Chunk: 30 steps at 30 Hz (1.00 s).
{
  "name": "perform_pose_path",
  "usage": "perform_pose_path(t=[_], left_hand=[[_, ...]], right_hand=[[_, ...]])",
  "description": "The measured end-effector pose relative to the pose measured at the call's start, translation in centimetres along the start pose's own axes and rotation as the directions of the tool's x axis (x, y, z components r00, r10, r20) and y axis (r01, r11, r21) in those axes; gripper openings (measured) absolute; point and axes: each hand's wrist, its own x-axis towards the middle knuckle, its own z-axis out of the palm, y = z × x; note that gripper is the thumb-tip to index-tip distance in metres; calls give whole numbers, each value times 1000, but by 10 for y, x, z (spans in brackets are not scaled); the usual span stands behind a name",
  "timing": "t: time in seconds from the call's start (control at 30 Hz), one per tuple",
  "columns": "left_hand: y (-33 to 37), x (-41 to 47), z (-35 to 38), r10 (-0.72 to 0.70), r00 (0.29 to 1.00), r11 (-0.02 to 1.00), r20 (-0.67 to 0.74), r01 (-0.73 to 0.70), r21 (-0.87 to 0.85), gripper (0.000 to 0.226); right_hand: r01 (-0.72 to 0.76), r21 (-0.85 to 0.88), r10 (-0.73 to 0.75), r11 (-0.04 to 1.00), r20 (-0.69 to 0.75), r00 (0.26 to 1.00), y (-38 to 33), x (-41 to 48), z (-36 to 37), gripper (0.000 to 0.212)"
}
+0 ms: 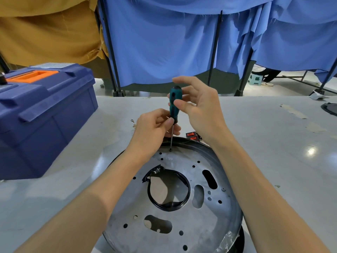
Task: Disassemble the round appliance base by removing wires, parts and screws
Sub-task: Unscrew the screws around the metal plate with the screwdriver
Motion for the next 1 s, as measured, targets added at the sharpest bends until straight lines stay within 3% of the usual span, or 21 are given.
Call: perform_pose_path(t=[0.1,0.17,0.23,0.3,0.37,0.43,0.53,0.63,0.77,0.9,0.93,1.0], left_hand=[[0,0,-1,16,999,1000,-36,-16,16,6],[0,0,-2,36,997,998,-66,-32,54,18],[0,0,-2,36,997,997,-63,-32,70,21],[0,-1,-1,27,1000,999,-14,-27,28,4],[-1,-2,0,14,1000,1000,5,-13,-14,14],[-1,-1,0,3,1000,1000,10,-2,-21,18],[-2,-1,-1,11,1000,1000,-12,-11,-13,4],[-1,0,0,21,999,1000,-41,-21,9,22],[0,0,0,14,1000,999,1,-14,-40,9],[-1,0,0,-4,1000,1000,-4,4,-15,10],[-1,0,0,-2,1000,1000,-19,2,-7,6],[-2,0,0,5,999,1000,-50,-4,26,22]], right_hand=[[14,37,-16,999,34,999,0,-2,3,31],[27,5,-27,1000,47,999,-1,-3,5,25],[29,-27,-28,999,40,999,-1,-3,5,30],[18,-27,-18,999,18,1000,-1,-2,3,38],[-3,21,2,1000,15,1000,-1,-1,0,45],[-9,79,7,997,35,999,-2,-1,0,40],[-4,85,-1,996,60,998,-3,-3,4,31],[17,-11,-16,1000,54,998,-3,-3,6,38],[-3,-1,3,1000,14,1000,-2,-1,1,47],[-25,112,19,993,56,998,-3,-1,1,33],[-19,94,13,995,63,998,-3,-2,3,30],[-3,18,1,1000,67,998,-3,-3,6,29]])
